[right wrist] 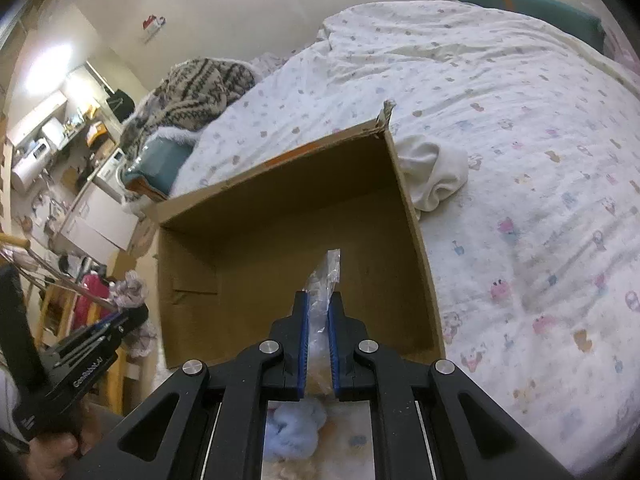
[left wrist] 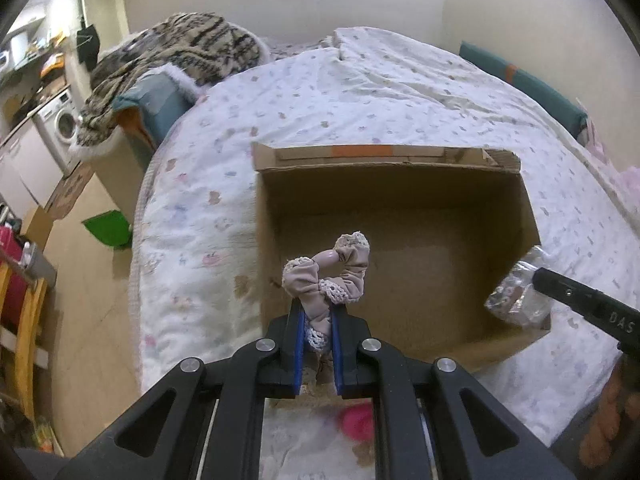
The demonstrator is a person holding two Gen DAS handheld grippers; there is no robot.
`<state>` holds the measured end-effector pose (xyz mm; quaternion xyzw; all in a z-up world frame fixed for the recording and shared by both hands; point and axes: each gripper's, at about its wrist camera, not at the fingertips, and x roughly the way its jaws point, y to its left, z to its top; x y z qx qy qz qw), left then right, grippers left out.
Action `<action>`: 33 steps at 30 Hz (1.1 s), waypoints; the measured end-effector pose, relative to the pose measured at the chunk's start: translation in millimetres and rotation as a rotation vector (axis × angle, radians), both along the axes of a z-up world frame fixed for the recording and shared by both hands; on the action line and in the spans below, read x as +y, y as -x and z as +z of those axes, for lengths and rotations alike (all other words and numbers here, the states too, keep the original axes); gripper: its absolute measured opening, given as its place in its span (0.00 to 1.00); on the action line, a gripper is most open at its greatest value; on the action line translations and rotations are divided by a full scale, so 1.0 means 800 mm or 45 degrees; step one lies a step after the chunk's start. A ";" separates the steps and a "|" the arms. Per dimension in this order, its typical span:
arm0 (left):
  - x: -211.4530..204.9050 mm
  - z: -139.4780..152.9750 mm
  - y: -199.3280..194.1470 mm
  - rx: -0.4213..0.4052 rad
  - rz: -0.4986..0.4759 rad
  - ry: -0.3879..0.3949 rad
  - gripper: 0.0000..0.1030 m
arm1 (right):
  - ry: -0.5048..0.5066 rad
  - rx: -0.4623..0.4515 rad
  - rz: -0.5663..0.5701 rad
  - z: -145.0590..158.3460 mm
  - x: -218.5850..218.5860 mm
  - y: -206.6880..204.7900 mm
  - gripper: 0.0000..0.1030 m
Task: Organize soft objects
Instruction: 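Carry scrunchie and bag into the box and open both tools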
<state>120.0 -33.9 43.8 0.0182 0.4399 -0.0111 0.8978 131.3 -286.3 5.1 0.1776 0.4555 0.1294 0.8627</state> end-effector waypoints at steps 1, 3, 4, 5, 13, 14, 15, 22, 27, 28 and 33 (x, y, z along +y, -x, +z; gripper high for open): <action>-0.002 -0.006 -0.003 -0.001 -0.008 -0.003 0.10 | 0.006 0.005 0.004 -0.005 0.003 -0.003 0.10; -0.006 -0.018 -0.006 0.001 -0.022 -0.008 0.10 | 0.030 0.018 0.009 -0.016 0.007 -0.006 0.10; -0.008 -0.026 -0.008 0.005 -0.031 -0.017 0.10 | 0.039 0.028 0.014 -0.021 0.009 -0.007 0.10; -0.009 -0.031 -0.009 0.010 -0.038 -0.018 0.10 | 0.050 0.038 0.016 -0.025 0.011 -0.007 0.10; -0.010 -0.060 -0.014 0.045 -0.061 0.000 0.10 | 0.164 0.052 0.054 -0.045 0.030 -0.004 0.10; -0.010 -0.061 -0.014 0.046 -0.065 -0.012 0.10 | 0.181 0.050 0.059 -0.046 0.032 -0.003 0.10; -0.011 -0.062 -0.013 0.048 -0.069 -0.020 0.10 | 0.206 0.048 0.068 -0.046 0.035 -0.002 0.10; -0.007 -0.062 -0.012 0.055 -0.051 -0.002 0.11 | 0.247 0.046 0.120 -0.048 0.049 0.001 0.10; -0.002 -0.067 -0.013 0.073 -0.034 0.009 0.11 | 0.262 0.043 0.137 -0.048 0.052 0.001 0.10; -0.002 -0.067 -0.013 0.075 -0.030 0.013 0.11 | 0.262 0.044 0.138 -0.048 0.052 0.000 0.10; -0.001 -0.070 -0.014 0.080 -0.026 0.015 0.11 | 0.241 0.048 0.131 -0.050 0.048 0.002 0.11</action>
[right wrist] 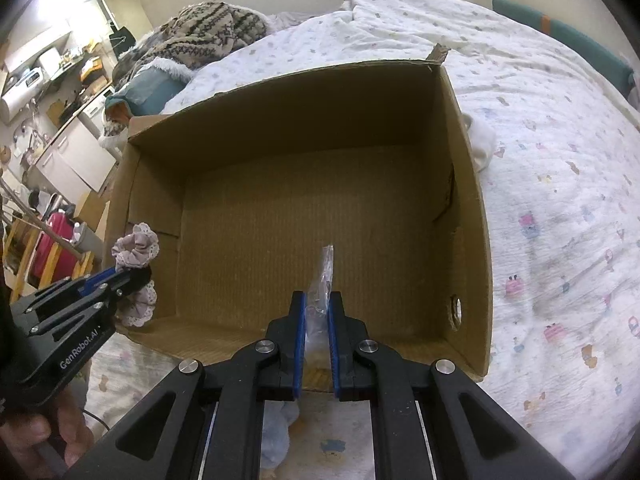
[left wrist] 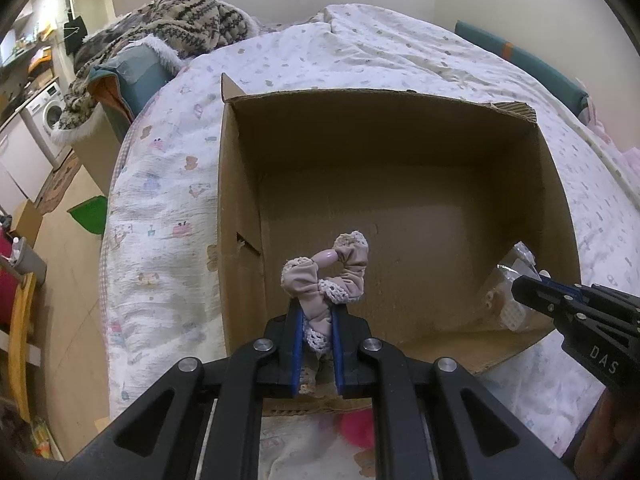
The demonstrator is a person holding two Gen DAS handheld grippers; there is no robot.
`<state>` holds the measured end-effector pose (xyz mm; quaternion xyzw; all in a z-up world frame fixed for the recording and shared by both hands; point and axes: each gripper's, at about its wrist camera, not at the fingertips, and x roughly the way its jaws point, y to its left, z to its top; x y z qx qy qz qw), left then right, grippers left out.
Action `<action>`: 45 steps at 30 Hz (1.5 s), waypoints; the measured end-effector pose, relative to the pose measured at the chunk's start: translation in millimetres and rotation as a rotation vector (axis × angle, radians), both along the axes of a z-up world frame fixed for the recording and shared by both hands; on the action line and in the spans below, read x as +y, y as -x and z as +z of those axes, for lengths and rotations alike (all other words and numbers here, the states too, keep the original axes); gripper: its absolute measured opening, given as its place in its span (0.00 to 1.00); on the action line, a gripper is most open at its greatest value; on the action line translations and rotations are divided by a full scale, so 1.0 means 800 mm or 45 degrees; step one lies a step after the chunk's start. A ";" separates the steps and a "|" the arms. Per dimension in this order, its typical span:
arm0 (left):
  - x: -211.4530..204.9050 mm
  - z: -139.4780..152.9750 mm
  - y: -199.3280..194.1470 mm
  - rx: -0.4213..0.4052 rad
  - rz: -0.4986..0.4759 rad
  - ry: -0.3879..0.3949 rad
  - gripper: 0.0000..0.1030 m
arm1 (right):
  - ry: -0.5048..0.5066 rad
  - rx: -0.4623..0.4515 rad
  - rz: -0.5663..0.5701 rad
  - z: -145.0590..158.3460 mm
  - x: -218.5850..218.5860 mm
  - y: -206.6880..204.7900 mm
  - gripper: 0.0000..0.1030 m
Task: Organize soft objects
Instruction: 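Carry scrunchie and bag into the box and open both tools, then grasp the white cloth bundle with the left tool while the right tool grasps the cream flower cloth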
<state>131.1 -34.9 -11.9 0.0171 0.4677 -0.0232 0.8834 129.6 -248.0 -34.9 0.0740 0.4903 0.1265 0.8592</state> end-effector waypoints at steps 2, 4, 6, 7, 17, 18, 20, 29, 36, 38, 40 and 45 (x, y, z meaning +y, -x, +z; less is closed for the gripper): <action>0.000 0.000 0.000 0.000 -0.002 0.003 0.12 | -0.005 0.003 -0.003 0.000 -0.001 0.000 0.11; -0.001 0.000 0.000 -0.002 -0.004 0.001 0.12 | -0.020 0.003 -0.009 0.001 -0.003 -0.001 0.11; -0.001 0.000 0.001 -0.004 -0.005 -0.001 0.12 | -0.033 0.004 -0.014 0.001 -0.005 -0.002 0.11; -0.001 0.000 0.001 -0.003 -0.005 0.003 0.13 | -0.040 0.003 -0.015 0.003 -0.005 -0.002 0.11; -0.004 0.006 0.007 -0.029 -0.021 0.023 0.41 | -0.068 -0.050 -0.090 0.015 -0.020 0.002 0.71; -0.003 0.008 0.008 -0.035 -0.018 0.028 0.50 | -0.072 -0.048 -0.088 0.015 -0.021 0.001 0.71; -0.004 0.012 0.010 -0.057 -0.017 0.038 0.59 | -0.083 -0.040 -0.093 0.014 -0.023 0.001 0.71; -0.007 0.018 0.012 -0.068 -0.016 0.028 0.63 | -0.055 -0.055 -0.107 0.019 -0.024 0.004 0.71; -0.001 0.032 0.024 -0.090 0.004 0.040 0.63 | -0.061 -0.048 -0.112 0.024 -0.029 0.012 0.71; 0.001 0.038 0.030 -0.095 0.000 0.039 0.63 | -0.071 -0.054 -0.106 0.028 -0.030 0.017 0.71; 0.003 0.044 0.037 -0.095 -0.002 0.040 0.63 | -0.071 -0.055 -0.105 0.031 -0.030 0.024 0.71; 0.012 0.051 0.056 -0.087 0.001 0.045 0.63 | -0.084 -0.055 -0.090 0.037 -0.033 0.041 0.71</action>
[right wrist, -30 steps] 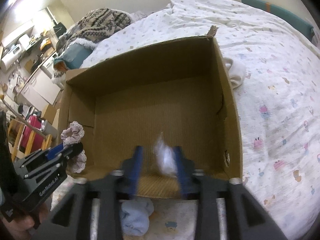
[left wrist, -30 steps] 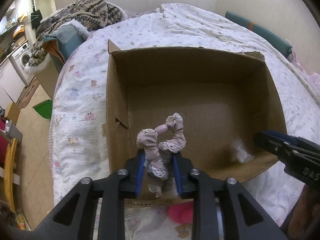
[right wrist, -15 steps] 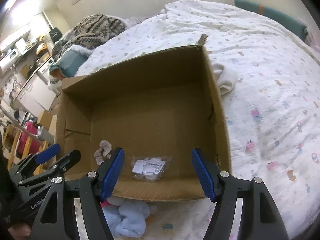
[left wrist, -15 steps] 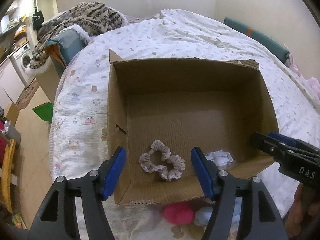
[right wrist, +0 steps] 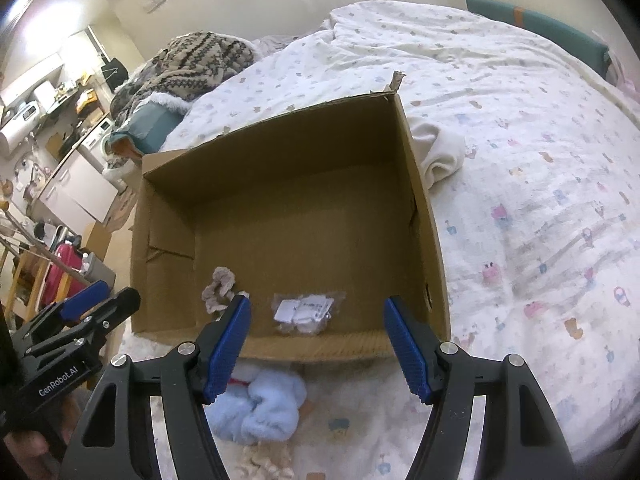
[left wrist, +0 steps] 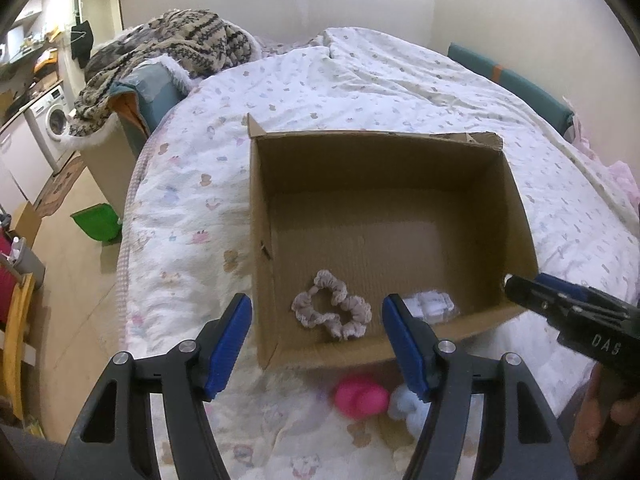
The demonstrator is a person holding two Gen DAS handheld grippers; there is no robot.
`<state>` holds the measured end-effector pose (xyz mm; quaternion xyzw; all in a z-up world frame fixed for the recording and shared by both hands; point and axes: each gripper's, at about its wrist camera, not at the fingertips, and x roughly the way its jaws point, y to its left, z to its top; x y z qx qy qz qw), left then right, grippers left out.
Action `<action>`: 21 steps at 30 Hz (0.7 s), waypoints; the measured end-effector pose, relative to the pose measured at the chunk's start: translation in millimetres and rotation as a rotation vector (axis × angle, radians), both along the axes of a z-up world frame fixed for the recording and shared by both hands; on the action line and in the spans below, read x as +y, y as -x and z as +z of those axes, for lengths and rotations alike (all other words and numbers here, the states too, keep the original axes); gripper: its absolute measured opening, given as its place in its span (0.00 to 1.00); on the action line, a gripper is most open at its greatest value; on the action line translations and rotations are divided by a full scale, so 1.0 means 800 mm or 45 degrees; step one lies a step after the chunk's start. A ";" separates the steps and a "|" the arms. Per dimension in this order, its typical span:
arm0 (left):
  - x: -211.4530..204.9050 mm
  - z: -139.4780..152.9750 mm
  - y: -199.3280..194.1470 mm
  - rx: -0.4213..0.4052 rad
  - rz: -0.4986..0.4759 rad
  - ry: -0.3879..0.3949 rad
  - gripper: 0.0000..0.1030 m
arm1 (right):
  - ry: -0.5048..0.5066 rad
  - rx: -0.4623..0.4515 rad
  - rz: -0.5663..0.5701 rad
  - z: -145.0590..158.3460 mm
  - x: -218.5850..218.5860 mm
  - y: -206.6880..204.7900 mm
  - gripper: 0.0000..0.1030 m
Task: Organize soft objects
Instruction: 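Grasp the white cloth bundle with the left tool while the right tool grasps the cream flower cloth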
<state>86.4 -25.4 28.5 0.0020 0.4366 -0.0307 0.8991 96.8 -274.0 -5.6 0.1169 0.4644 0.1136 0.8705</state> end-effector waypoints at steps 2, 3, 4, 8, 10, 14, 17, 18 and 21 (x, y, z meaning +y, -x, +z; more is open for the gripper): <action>0.004 0.000 0.009 0.006 0.006 -0.007 0.63 | -0.010 0.005 -0.001 0.001 -0.002 0.006 0.71; 0.005 0.001 0.014 0.006 0.009 -0.008 0.63 | -0.020 0.012 -0.001 0.000 -0.003 0.009 0.71; 0.007 0.002 0.019 0.008 0.012 -0.007 0.63 | -0.030 0.019 -0.001 0.000 -0.003 0.012 0.71; 0.016 0.001 0.035 0.023 0.028 0.001 0.63 | -0.038 0.035 0.004 -0.001 -0.002 0.023 0.71; 0.020 -0.001 0.042 0.043 0.041 0.003 0.63 | -0.046 0.044 0.006 -0.002 -0.002 0.030 0.71; 0.029 -0.013 0.051 0.160 0.066 0.058 0.63 | -0.070 0.078 0.011 -0.006 -0.001 0.044 0.71; 0.039 -0.025 0.059 0.224 0.098 0.093 0.63 | -0.070 0.098 0.023 -0.009 0.004 0.053 0.71; 0.041 -0.029 0.061 0.248 0.111 0.107 0.63 | -0.067 0.101 0.029 -0.010 0.005 0.056 0.71; 0.048 -0.038 0.067 0.296 0.138 0.146 0.63 | -0.074 0.114 0.036 -0.012 0.009 0.063 0.71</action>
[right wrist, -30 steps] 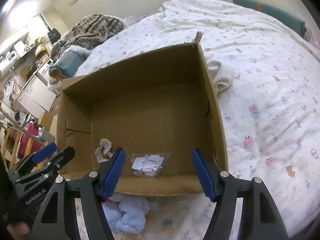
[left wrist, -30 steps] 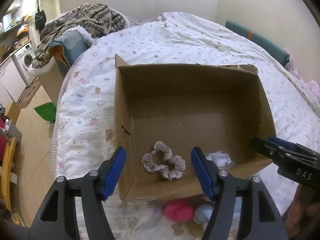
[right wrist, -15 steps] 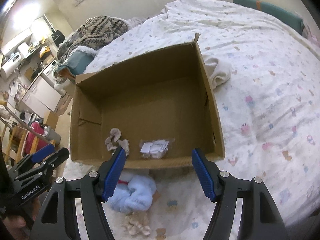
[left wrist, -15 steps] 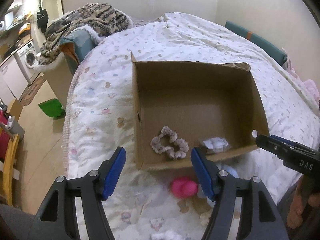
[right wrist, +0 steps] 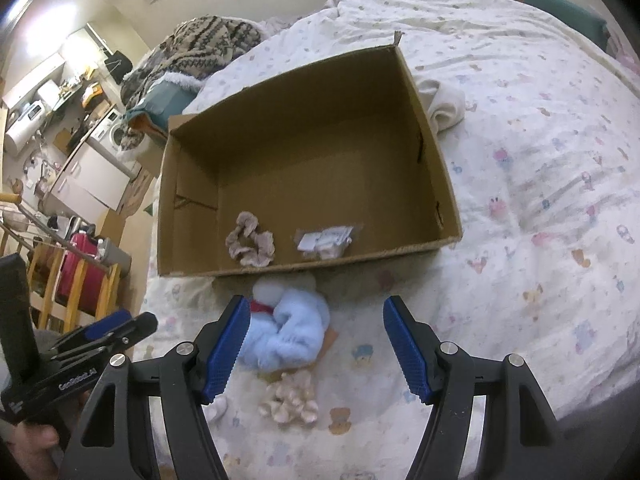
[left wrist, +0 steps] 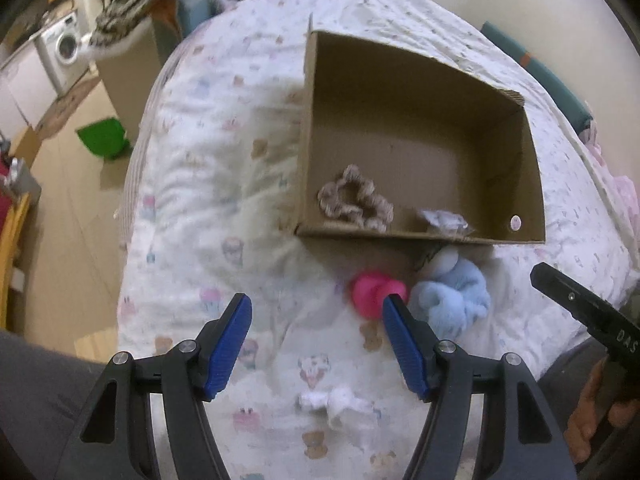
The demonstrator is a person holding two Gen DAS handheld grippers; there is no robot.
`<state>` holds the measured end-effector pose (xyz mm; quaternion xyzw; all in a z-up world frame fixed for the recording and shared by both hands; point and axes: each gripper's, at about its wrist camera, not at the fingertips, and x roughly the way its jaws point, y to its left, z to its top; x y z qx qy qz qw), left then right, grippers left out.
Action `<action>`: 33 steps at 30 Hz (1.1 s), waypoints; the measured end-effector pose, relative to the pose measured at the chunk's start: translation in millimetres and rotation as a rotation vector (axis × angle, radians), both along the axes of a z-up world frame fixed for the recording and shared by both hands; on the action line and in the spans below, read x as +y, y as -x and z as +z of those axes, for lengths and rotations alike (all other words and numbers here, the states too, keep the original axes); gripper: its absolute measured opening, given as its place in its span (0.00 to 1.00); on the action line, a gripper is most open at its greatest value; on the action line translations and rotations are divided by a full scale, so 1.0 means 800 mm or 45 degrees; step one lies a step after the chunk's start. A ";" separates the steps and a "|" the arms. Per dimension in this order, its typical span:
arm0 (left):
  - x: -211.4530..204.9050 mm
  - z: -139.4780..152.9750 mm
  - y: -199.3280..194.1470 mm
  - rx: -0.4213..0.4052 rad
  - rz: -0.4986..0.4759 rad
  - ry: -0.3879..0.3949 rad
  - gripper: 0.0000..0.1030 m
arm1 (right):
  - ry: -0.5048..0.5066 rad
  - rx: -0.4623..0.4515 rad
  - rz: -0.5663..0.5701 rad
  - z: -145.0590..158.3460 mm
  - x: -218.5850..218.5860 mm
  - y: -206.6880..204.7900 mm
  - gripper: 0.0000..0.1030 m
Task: Organize soft objects
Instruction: 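Grasp the white cloth bundle with the left tool while the right tool grasps the cream flower cloth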
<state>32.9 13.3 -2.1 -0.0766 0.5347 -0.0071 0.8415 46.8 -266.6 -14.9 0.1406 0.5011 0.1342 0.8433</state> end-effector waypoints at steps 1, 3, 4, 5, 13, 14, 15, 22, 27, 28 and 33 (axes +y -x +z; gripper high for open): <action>0.001 -0.003 0.002 0.018 0.004 0.005 0.63 | -0.001 0.016 -0.001 -0.002 0.001 0.002 0.71; 0.002 -0.011 0.005 0.065 0.012 0.023 0.63 | -0.023 0.066 -0.009 -0.009 0.002 0.007 0.71; 0.003 -0.019 0.007 0.112 0.016 0.048 0.63 | -0.052 0.084 -0.009 -0.013 0.001 0.010 0.71; 0.003 -0.025 0.008 0.147 0.016 0.074 0.63 | -0.067 0.102 -0.012 -0.016 0.000 0.012 0.71; -0.023 -0.089 0.020 0.453 -0.068 0.183 0.63 | -0.063 0.151 -0.046 -0.028 0.000 0.012 0.71; -0.027 -0.095 0.023 0.476 -0.076 0.173 0.63 | -0.061 0.158 -0.044 -0.030 0.001 0.011 0.71; -0.030 -0.101 0.024 0.495 -0.083 0.161 0.59 | -0.056 0.162 -0.040 -0.032 0.002 0.011 0.71; -0.041 -0.115 0.028 0.524 -0.126 0.097 0.21 | -0.078 0.240 0.007 -0.047 0.010 0.009 0.71; -0.048 -0.099 0.031 0.456 -0.147 0.057 0.18 | -0.120 0.372 0.096 -0.073 0.029 0.007 0.71; -0.048 -0.092 0.032 0.425 -0.146 0.056 0.18 | -0.125 0.400 0.112 -0.079 0.033 0.008 0.71; -0.036 -0.063 0.035 0.298 -0.094 0.024 0.18 | -0.066 0.473 0.189 -0.104 0.059 0.004 0.71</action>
